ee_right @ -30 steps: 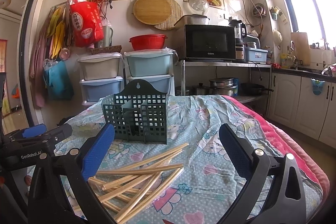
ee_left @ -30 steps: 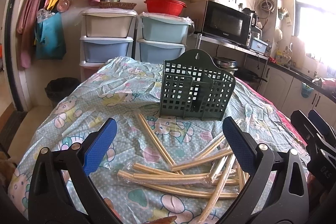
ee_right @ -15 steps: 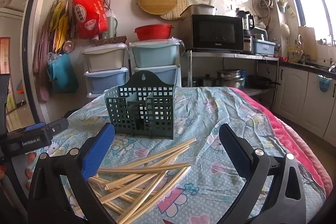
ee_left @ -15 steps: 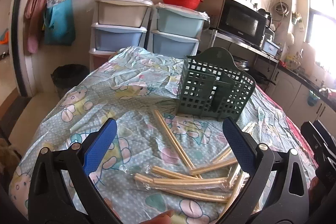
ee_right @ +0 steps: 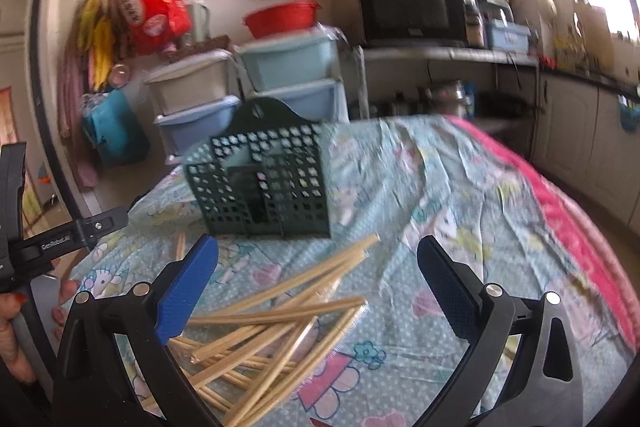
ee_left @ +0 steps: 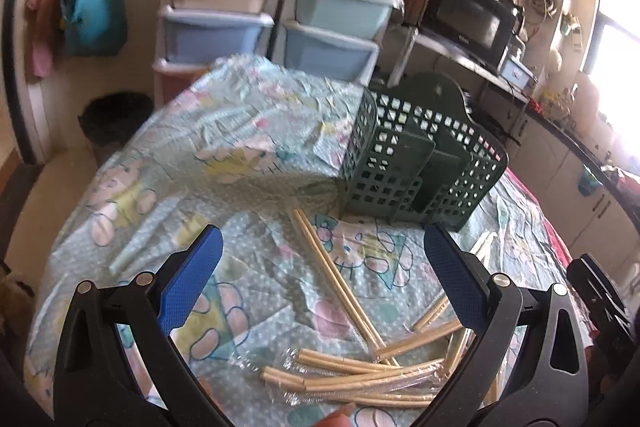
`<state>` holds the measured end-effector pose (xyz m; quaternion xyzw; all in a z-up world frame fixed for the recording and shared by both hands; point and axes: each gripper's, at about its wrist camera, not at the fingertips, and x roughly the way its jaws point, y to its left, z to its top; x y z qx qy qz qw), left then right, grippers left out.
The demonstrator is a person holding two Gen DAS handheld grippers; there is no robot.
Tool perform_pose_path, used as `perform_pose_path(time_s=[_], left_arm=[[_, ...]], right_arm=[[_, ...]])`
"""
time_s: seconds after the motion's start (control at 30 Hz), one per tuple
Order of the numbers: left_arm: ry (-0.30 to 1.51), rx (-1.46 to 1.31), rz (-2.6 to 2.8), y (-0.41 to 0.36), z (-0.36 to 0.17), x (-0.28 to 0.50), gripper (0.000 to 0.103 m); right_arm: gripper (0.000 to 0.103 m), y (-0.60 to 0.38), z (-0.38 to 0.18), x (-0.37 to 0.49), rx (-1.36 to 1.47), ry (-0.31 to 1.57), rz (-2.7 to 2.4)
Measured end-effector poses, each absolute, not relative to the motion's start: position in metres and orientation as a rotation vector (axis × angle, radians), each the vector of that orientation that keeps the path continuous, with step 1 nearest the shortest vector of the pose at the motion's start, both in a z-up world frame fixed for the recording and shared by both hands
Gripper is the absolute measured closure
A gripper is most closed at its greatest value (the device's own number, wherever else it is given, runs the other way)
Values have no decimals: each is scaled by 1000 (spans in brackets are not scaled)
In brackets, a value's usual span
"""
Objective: Organize utensils
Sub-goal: 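Close the left gripper on a wooden chopstick while the right gripper grasps another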
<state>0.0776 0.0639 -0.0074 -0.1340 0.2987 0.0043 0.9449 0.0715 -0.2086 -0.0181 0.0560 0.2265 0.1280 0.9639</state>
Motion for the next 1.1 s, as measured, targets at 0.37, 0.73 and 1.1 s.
perform_pose_path(time_s=[0.37, 0.73, 1.1], left_arm=[[837, -294, -26, 78, -39, 141, 10], [955, -343, -87, 78, -62, 185, 22], [953, -332, -59, 88, -70, 195, 49]], right_arm=[[6, -227, -44, 103, 128, 606, 191], [9, -235, -65, 121, 229, 747, 245], [66, -240, -72, 129, 308, 794, 300]])
